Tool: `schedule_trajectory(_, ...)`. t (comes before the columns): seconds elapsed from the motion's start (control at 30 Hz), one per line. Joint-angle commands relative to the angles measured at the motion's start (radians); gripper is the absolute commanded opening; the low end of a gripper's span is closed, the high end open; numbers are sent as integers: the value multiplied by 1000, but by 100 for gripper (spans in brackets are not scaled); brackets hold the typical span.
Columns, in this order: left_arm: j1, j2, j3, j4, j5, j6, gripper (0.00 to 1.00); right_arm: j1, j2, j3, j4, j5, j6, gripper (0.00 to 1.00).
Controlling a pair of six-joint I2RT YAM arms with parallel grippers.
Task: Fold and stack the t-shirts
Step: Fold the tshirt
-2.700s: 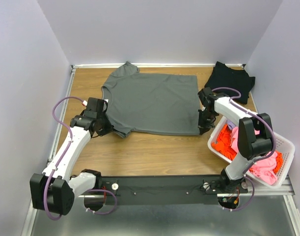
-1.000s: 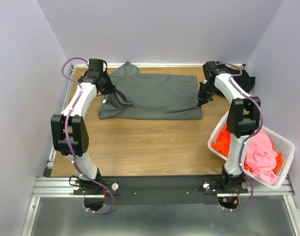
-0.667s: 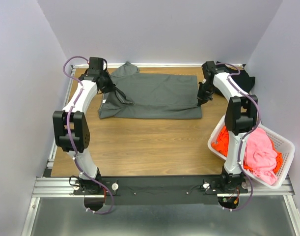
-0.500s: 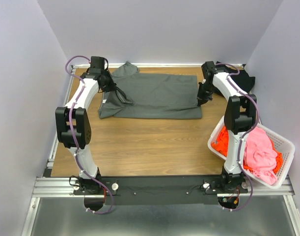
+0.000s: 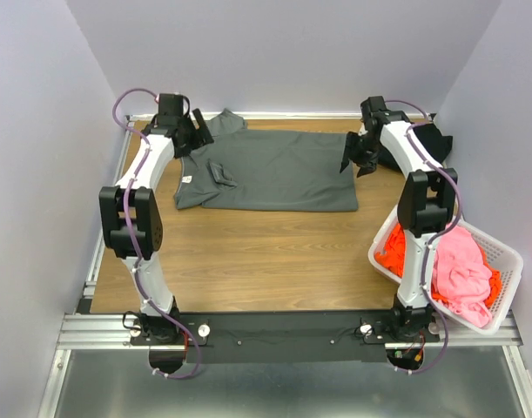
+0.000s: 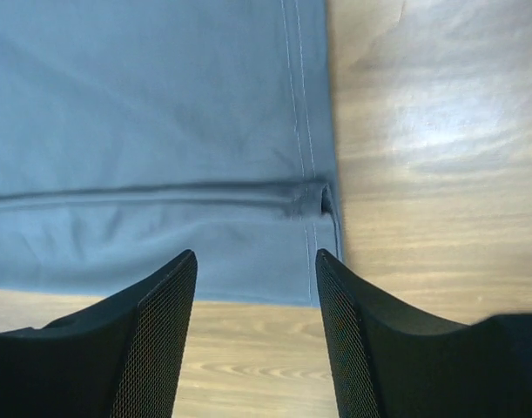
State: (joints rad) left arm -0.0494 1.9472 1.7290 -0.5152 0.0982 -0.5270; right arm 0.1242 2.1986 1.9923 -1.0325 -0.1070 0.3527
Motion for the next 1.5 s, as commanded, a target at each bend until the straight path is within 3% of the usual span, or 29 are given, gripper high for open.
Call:
schedule_trajectory(0.0, 6, -92, -229, -8, -90, 53, 87, -5, -89, -114, 8, -24, -15, 64)
schedule_trajectory(0.2, 13, -207, -488, 46, -135, 61, 86, -5, -131, -269, 43, 38, 8, 64)
schedule_trajectory(0.4, 29, -278, -569, 44, -192, 76, 84, -6, -149, -325, 84, 15, 28, 64)
schedule_trajectory(1.2, 40, -208, -638, 129, -193, 105, 66, -17, -158, -451, 138, 24, 49, 62)
schedule_trajectory(1.47, 42, -183, -635, 138, -195, 97, 44, -20, -154, -463, 149, 27, 52, 57)
